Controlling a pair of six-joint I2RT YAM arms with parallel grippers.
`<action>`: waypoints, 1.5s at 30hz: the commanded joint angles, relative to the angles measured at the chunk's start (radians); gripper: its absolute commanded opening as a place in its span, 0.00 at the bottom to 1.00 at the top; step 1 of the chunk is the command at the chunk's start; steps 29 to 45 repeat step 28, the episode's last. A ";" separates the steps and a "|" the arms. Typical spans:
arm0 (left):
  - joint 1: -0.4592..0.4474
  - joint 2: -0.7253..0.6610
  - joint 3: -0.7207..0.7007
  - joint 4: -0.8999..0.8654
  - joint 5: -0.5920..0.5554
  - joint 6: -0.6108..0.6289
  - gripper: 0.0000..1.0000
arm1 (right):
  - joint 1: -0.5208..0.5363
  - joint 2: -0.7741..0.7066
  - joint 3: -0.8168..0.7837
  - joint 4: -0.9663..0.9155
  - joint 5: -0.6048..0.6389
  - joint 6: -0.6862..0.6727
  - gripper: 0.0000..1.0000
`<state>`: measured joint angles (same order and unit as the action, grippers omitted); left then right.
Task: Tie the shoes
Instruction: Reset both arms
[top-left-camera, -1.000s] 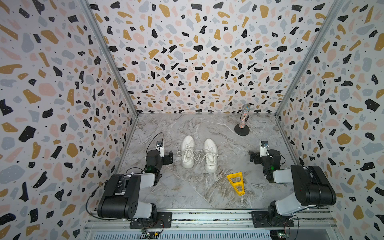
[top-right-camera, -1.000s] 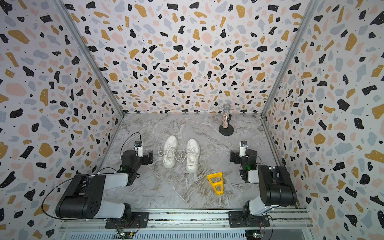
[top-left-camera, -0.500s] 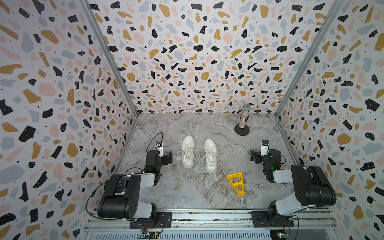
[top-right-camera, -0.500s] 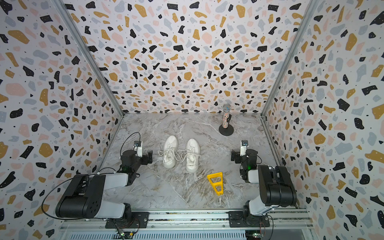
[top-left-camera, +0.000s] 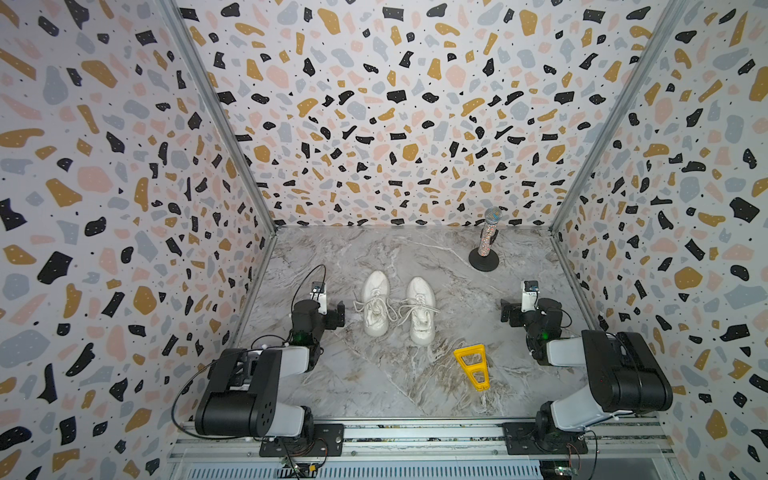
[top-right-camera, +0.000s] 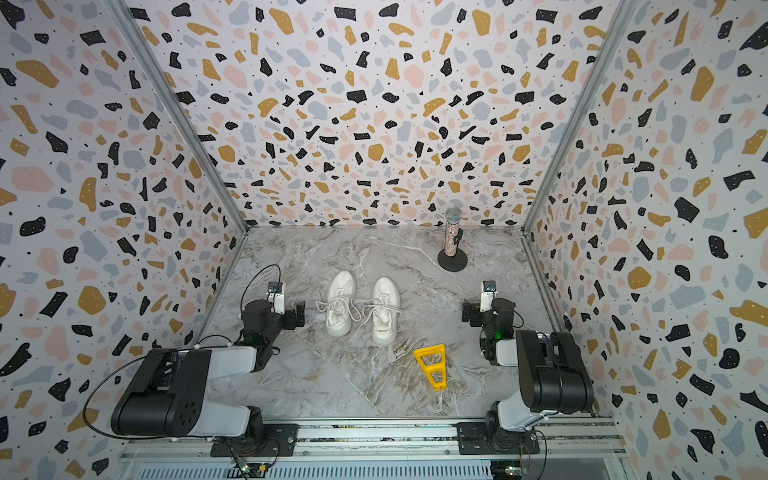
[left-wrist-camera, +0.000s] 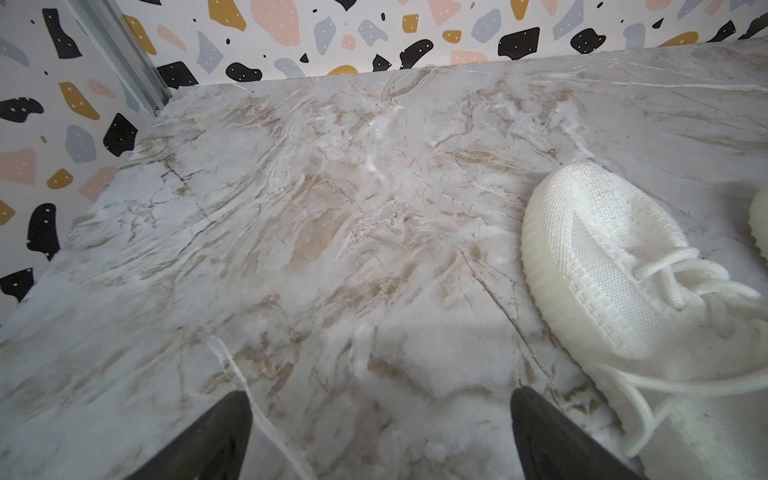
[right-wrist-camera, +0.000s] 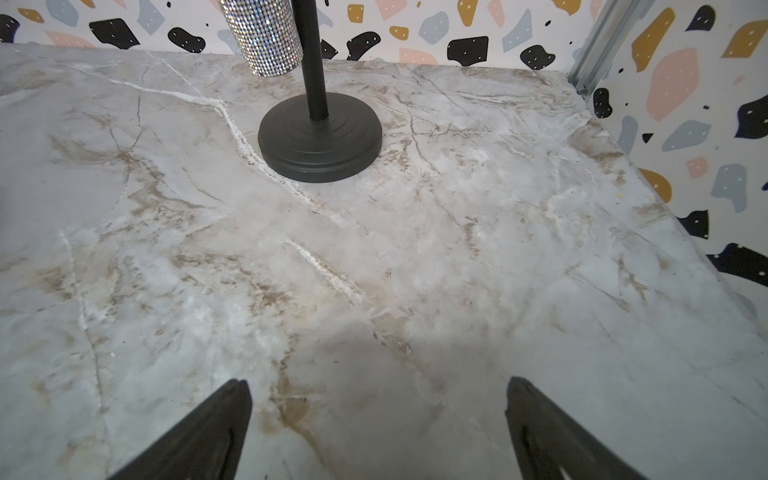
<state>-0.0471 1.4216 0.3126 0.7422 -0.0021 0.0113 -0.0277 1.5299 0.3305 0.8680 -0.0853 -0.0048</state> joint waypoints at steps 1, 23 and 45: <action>-0.002 -0.013 0.019 0.049 -0.007 0.002 1.00 | 0.002 -0.019 0.021 0.016 0.007 -0.006 1.00; -0.004 -0.013 0.019 0.049 -0.007 0.002 1.00 | 0.002 -0.019 0.021 0.017 0.008 -0.006 1.00; -0.004 -0.008 0.016 0.060 -0.009 0.006 1.00 | 0.002 -0.020 0.021 0.018 0.007 -0.006 1.00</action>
